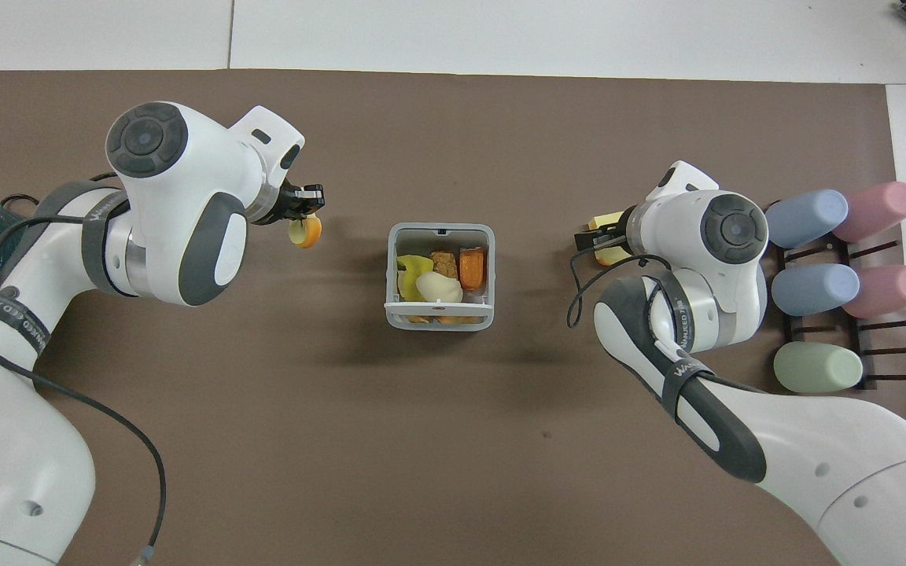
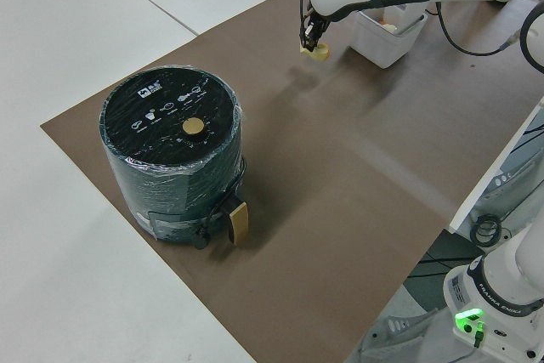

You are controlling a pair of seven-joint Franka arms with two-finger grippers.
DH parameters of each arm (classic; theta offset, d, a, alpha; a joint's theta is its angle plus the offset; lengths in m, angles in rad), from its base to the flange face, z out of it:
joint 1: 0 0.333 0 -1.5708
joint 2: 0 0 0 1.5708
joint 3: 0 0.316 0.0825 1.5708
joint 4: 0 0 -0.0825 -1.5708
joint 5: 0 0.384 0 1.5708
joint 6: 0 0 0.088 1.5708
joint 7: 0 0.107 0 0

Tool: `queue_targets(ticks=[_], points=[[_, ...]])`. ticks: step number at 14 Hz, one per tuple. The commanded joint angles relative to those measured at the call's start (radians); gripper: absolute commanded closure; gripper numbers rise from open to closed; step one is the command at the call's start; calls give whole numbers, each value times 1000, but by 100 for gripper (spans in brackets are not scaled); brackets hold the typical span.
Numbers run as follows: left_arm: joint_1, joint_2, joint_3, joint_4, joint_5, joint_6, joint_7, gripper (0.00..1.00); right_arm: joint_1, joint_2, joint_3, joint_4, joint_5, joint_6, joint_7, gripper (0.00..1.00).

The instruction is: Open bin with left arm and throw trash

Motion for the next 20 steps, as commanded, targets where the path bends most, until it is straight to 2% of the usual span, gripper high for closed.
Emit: queue_targets(ticks=[1,2,3,5,8,9,11,14,16,20], points=[[-58,15,4,123,5,-132,-85,100,4,-38,10,-32,8,18,-16,0],[-84,13,2,156,5,-180,-123,100,7,-41,10,-28,8,10,-25,72],[-118,13,2,171,5,-221,-155,100,9,-61,10,-30,10,-11,-25,100],[-179,12,2,173,4,-234,-197,100,12,-88,10,-27,10,-82,-16,100],[-235,2,-1,162,4,-210,-232,100,14,-104,10,-25,10,-93,-16,100],[-249,1,-1,154,4,-188,-245,97,14,-111,10,-18,10,-103,-13,100],[-264,-11,-1,125,4,-159,-251,68,17,-118,10,14,10,-175,27,100],[-266,-10,-1,127,5,-154,-251,18,32,-121,10,76,8,-292,66,100],[-266,-7,-1,136,5,-154,-251,9,34,-113,12,142,0,-393,66,100],[-241,-10,14,174,16,-214,-245,7,73,-104,16,225,37,-461,226,100]])
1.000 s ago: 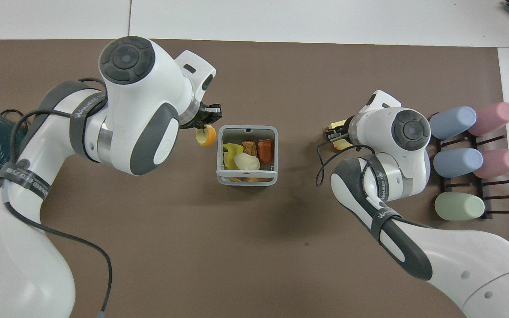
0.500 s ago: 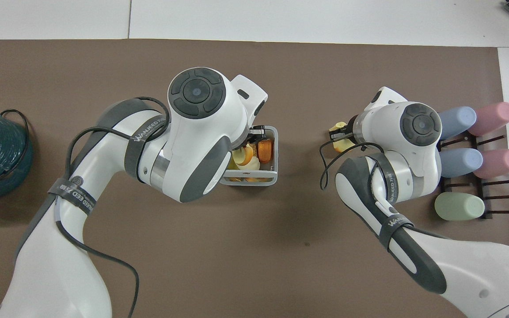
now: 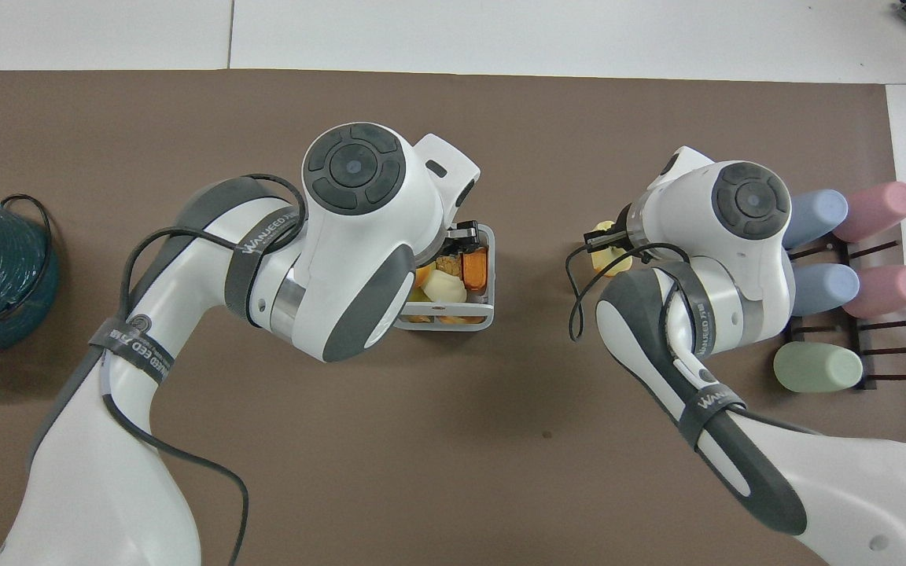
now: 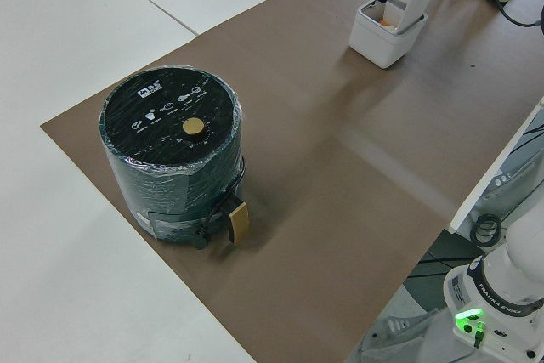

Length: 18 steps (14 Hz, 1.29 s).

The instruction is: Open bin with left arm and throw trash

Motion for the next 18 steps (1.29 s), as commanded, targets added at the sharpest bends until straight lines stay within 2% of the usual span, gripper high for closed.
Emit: queue_targets(ticks=[1,3,7,11,15,16,17,18], points=[[46,-9,21,52,16,-84,5,6,40,15,8,62,22,-42,133,100],[122,-11,24,115,16,-173,86,4,91,44,8,147,23,-90,228,100],[290,-11,26,189,36,-322,361,0,172,68,8,206,23,-88,370,100],[405,-47,26,192,102,-386,586,0,244,105,10,235,13,-70,472,100],[466,-89,27,191,102,-416,657,0,309,127,10,247,-7,-50,529,100],[475,-107,26,189,105,-413,665,0,310,127,8,249,-9,-51,528,75],[488,-125,23,185,99,-407,671,0,309,127,8,249,-10,-50,528,39],[500,-135,23,169,97,-408,687,0,309,127,8,249,-12,-50,528,25]])
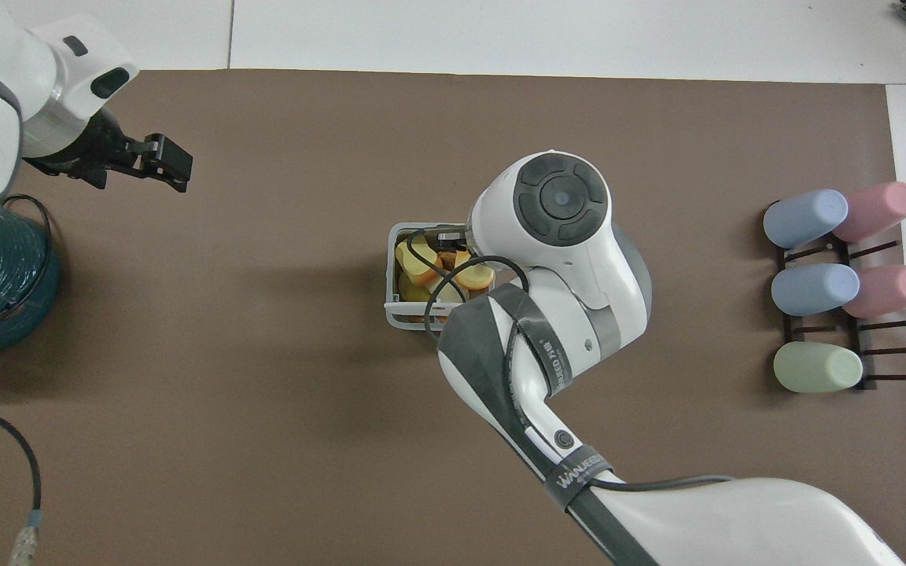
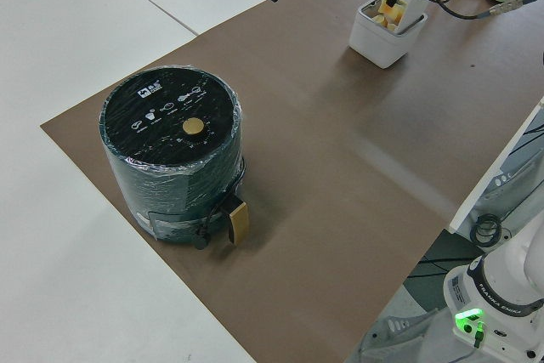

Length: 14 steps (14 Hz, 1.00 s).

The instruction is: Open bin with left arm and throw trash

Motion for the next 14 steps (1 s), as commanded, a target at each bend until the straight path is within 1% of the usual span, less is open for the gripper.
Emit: queue_targets(ticks=[1,2,3,4,6,7,9,10,12,14], points=[[26,-41,-13,-37,17,-8,46,0,-8,15,1,23,-14,9,15,23],[25,-47,-15,-49,17,2,49,0,-11,13,1,23,-20,10,9,13],[23,-47,-15,-54,15,15,47,0,-21,10,1,23,-28,16,4,0],[19,-47,-15,-55,12,24,46,0,-27,4,-1,10,-28,42,2,0],[17,-49,-16,-66,8,48,40,0,-70,-22,-1,-4,-28,24,-16,0],[16,-52,-16,-72,8,51,40,0,-97,-62,-1,-48,-26,23,-37,0],[16,-56,-15,-80,8,55,40,0,-158,-151,-1,-166,-25,26,-155,0],[17,-56,-15,-80,8,59,40,0,-183,-187,-1,-209,-23,26,-219,0],[17,-56,-15,-80,8,61,40,0,-229,-235,-1,-244,-23,20,-268,0],[19,-56,-15,-80,8,61,40,0,-266,-278,-3,-259,-23,-19,-265,0]])
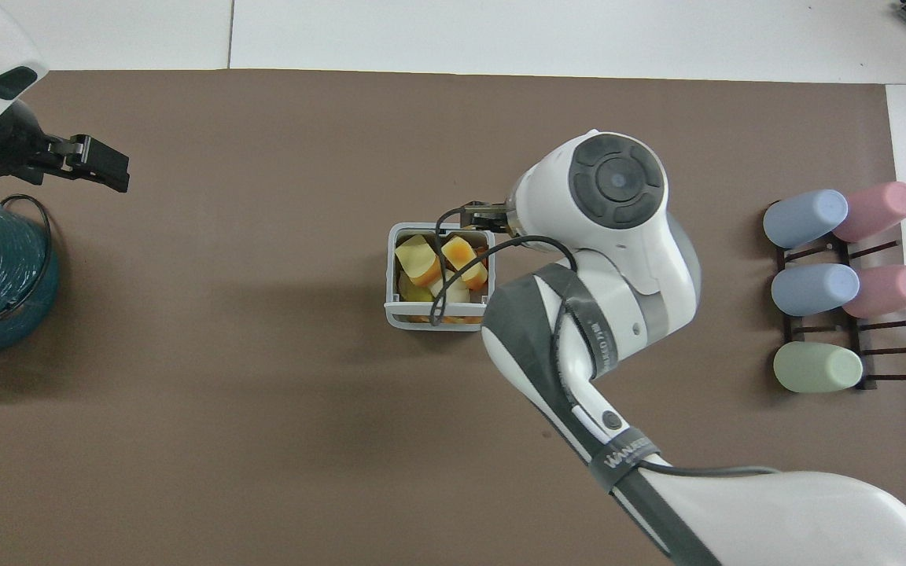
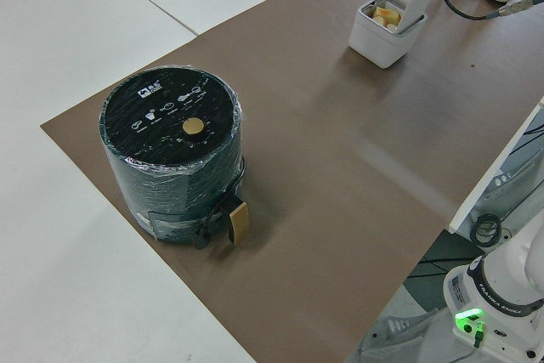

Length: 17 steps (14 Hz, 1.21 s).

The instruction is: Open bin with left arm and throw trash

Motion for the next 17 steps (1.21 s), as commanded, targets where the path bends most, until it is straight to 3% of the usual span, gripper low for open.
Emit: queue_targets(ticks=[1,8,14,17], points=[[4,-30,-2,-41,8,25,8,0,-70,-98,10,-64,-4,-46,-16,0],[1,-30,-2,-40,9,27,8,0,-259,-219,2,-36,11,-161,-27,0],[9,-32,-2,-41,9,28,9,0,-334,-192,1,143,11,-354,-118,0],[6,-32,-2,-41,11,28,12,0,-340,-208,1,104,11,-397,-142,0]])
